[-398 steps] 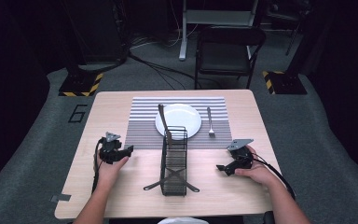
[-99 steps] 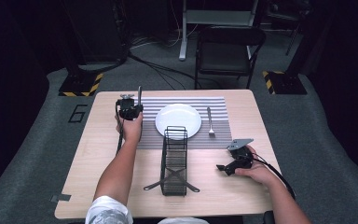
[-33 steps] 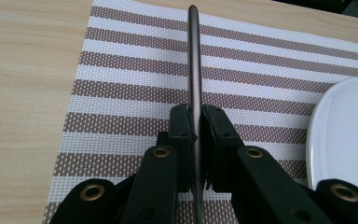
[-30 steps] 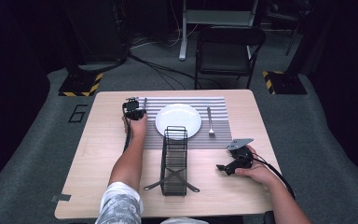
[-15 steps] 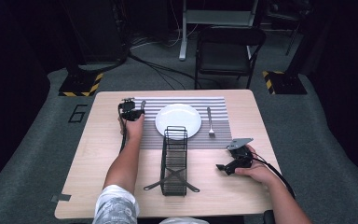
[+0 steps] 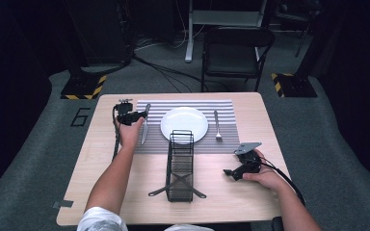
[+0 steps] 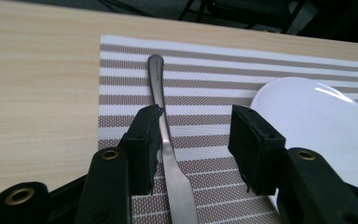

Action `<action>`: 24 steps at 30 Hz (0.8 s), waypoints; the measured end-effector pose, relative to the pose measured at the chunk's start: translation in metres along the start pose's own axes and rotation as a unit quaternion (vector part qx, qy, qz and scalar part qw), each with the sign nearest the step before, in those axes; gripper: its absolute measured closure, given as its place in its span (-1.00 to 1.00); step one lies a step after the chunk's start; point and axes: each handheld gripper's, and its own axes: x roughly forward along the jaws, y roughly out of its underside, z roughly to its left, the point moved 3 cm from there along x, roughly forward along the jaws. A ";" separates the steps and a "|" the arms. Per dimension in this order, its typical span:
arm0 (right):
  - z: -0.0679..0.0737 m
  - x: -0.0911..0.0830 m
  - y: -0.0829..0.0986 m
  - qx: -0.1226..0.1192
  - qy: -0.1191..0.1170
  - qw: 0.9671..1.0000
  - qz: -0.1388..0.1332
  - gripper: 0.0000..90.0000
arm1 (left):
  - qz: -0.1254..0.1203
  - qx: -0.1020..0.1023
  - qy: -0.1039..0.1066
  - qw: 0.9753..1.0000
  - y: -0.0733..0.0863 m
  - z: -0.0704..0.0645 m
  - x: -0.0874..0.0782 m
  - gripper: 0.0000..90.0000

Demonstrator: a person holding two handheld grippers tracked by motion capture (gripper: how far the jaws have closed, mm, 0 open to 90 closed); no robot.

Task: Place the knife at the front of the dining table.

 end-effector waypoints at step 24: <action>0.000 0.000 0.000 -0.002 0.000 1.000 0.000 -1.00 | 0.011 0.102 0.087 0.991 0.031 -0.019 -0.093 0.06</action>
